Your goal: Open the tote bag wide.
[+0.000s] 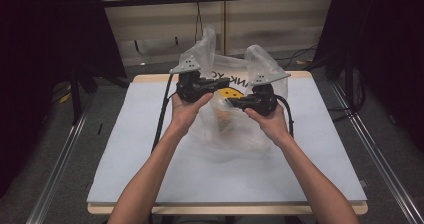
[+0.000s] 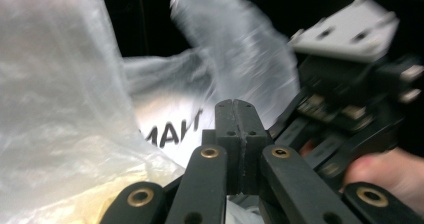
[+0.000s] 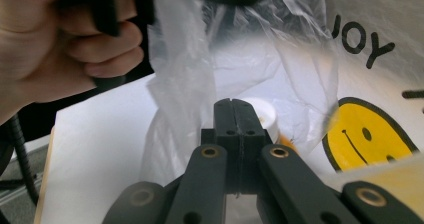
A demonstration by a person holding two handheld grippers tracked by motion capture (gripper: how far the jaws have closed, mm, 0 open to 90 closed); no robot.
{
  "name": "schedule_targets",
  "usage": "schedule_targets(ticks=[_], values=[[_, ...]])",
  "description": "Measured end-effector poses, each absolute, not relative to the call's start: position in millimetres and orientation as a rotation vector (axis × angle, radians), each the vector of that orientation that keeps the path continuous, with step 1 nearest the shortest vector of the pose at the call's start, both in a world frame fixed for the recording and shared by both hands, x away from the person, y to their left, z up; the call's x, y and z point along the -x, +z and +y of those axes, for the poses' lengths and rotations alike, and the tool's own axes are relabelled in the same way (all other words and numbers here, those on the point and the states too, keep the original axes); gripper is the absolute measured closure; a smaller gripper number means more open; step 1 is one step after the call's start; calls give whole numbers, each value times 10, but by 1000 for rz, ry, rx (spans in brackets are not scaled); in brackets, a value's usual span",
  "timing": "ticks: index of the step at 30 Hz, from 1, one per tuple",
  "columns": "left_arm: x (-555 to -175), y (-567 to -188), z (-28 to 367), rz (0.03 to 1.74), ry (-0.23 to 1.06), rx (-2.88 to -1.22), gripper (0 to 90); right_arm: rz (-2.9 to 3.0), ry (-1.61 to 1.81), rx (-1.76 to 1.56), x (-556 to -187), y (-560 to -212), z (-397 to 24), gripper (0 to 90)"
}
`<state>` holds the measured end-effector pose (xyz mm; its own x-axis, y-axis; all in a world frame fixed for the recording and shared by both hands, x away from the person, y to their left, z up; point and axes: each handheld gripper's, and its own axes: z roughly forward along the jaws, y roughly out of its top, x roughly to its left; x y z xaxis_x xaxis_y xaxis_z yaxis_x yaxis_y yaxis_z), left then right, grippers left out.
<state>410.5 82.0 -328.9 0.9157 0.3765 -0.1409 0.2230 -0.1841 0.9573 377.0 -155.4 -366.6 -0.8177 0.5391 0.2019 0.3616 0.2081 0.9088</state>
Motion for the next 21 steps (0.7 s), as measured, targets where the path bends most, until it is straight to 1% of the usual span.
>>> schedule_targets(ticks=[7, 11, 15, 21], values=[[-4130, -3493, 975, 507, 200, -1847, 900, 2316, 1626, -899, -3708, -3776, -1626, 900], [-4165, -3589, 1027, 536, 196, -1884, 900, 2325, 1591, -933, -3734, -3856, -1669, 900], [-4177, -3724, 1025, 543, 199, -1959, 900, 2340, 1558, -949, -3750, -3948, -1678, 900], [-4154, -4032, 1046, 586, 180, -2025, 900, 2352, 1524, -995, -3760, -4112, -1736, 900]])
